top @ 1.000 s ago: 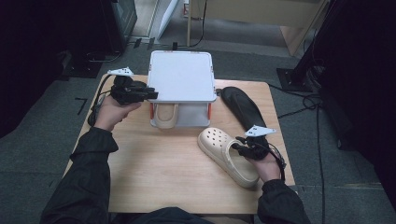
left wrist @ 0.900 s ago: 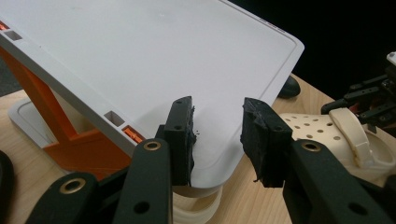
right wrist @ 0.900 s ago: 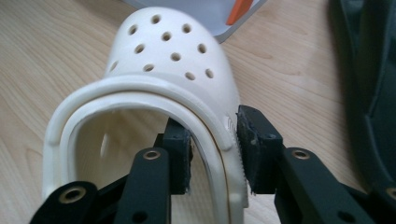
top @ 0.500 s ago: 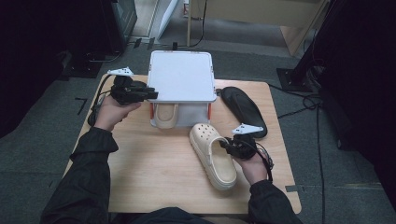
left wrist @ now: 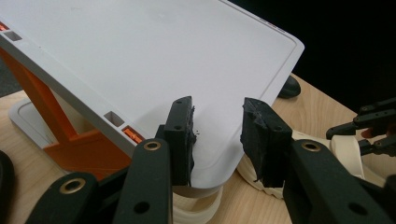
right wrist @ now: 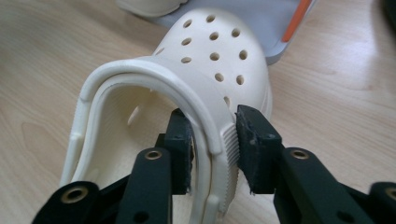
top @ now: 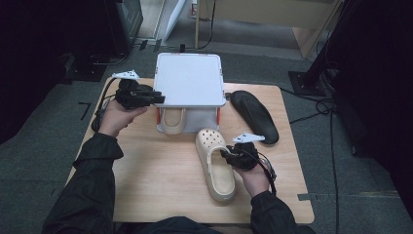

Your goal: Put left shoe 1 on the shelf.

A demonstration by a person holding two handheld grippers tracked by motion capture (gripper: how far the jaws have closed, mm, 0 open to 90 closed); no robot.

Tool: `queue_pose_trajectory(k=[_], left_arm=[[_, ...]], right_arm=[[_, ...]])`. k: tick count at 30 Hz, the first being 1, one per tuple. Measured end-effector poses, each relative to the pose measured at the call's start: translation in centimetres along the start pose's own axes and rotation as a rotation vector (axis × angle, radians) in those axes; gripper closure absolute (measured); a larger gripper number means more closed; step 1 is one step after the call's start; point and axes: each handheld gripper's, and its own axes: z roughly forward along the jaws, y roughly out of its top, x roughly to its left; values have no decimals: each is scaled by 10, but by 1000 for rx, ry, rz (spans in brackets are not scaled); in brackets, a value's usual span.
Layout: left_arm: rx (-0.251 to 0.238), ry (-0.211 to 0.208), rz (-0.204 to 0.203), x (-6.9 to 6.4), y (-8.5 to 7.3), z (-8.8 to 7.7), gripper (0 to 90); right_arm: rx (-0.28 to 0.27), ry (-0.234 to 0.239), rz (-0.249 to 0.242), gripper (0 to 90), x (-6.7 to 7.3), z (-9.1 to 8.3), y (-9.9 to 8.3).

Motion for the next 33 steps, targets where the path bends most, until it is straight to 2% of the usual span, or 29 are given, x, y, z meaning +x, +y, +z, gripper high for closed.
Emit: queue_pose_trajectory(k=[2, 4, 7, 13, 16, 19, 21, 23, 28, 31, 33], left_arm=[[0, -1, 0, 0, 0, 0, 644], [-1, -3, -2, 0, 0, 0, 644], [-1, -2, -1, 0, 0, 0, 643], [2, 0, -1, 1, 0, -2, 644], [4, 4, 2, 1, 0, -2, 643], [3, 2, 0, 1, 0, -2, 644], [0, 0, -1, 1, 0, -2, 644], [0, -1, -2, 2, 0, -2, 644], [-2, -2, -2, 2, 0, -2, 644], [-3, -3, -3, 2, -1, -2, 644], [-2, -1, -1, 2, 0, -2, 644]], right_arm=[[-9, -2, -13, 645, 1, -1, -1], [-18, 19, -3, 628, -1, -3, -2], [-18, 94, 0, 549, -5, -7, -3], [-56, 150, -42, 555, -14, -30, -9], [-87, 150, -59, 614, -21, -43, -13], [-89, 115, -92, 689, -29, -51, -22], [-63, 88, -105, 697, -34, -49, -28], [-10, 84, -98, 701, -38, -42, -33], [83, 116, -97, 700, -38, -23, -37], [100, 121, -111, 700, -36, -19, -38], [97, 132, -96, 702, -36, -18, -38]])
